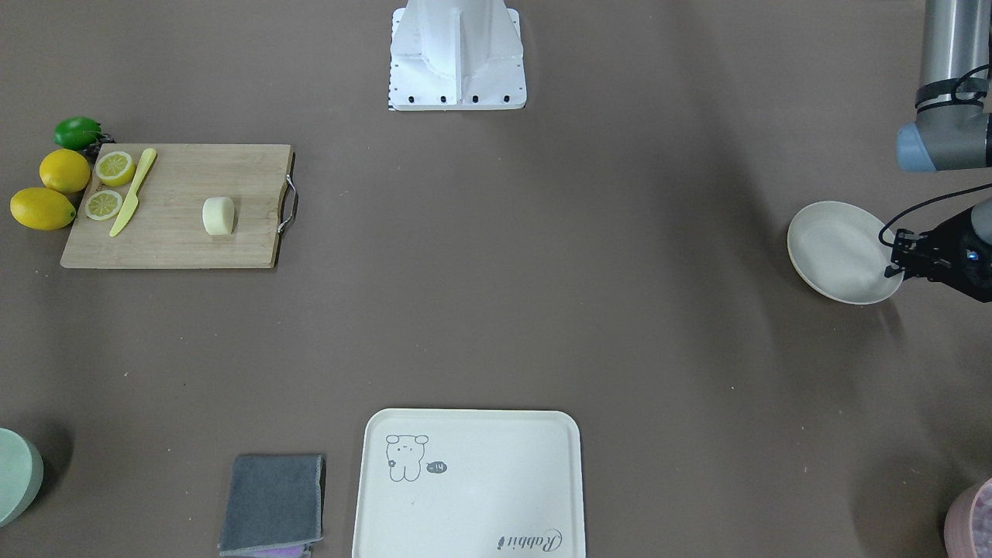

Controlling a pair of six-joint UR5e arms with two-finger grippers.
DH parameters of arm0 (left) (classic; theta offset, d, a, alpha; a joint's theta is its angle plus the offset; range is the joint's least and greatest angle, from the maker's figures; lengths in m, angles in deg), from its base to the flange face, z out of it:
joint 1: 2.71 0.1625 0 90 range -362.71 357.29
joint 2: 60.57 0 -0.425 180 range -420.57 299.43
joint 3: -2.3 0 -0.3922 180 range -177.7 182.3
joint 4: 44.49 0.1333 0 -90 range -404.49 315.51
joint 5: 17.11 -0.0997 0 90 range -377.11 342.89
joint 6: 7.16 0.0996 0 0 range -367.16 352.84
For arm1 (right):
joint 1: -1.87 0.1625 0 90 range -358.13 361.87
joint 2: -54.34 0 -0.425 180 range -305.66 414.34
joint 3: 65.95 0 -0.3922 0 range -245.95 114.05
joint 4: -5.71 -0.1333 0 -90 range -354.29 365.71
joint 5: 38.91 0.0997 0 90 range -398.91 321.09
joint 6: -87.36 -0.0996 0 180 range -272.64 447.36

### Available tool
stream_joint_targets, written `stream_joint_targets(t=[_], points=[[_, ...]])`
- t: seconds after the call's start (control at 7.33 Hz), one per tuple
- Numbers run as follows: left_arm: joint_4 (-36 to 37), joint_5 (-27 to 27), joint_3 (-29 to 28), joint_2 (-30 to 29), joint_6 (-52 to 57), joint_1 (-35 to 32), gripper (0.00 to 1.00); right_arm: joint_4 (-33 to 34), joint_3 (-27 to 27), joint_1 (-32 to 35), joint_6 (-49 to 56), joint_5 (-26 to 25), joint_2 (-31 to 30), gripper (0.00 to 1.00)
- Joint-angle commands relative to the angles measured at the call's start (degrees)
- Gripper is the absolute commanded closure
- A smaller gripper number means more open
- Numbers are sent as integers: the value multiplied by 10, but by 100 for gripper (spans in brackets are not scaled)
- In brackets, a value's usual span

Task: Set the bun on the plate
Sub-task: 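Push the white plate with the left gripper toward the table centre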

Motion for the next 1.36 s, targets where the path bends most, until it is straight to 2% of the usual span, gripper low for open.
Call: stream_joint_targets(t=[0.0, 0.41, 0.68, 0.82, 0.95, 1.23], points=[[29, 57, 10, -47, -10, -49, 100, 0, 1, -1, -6, 3, 2, 0], [34, 93, 36, -96, -108, -65, 100, 1, 7, -13, -28, 9, 1, 0], [28, 102, 95, -125, -251, -52, 100, 1, 7, -17, -28, 9, 1, 0], [24, 99, 131, -138, -316, -14, 100, 1, 7, -17, -28, 9, 1, 0], [23, 66, 160, -162, -389, 35, 100, 2, 8, -18, -29, 10, 1, 0], [5, -59, 170, -235, -520, 144, 100, 2, 12, -19, -29, 10, -2, 0]])
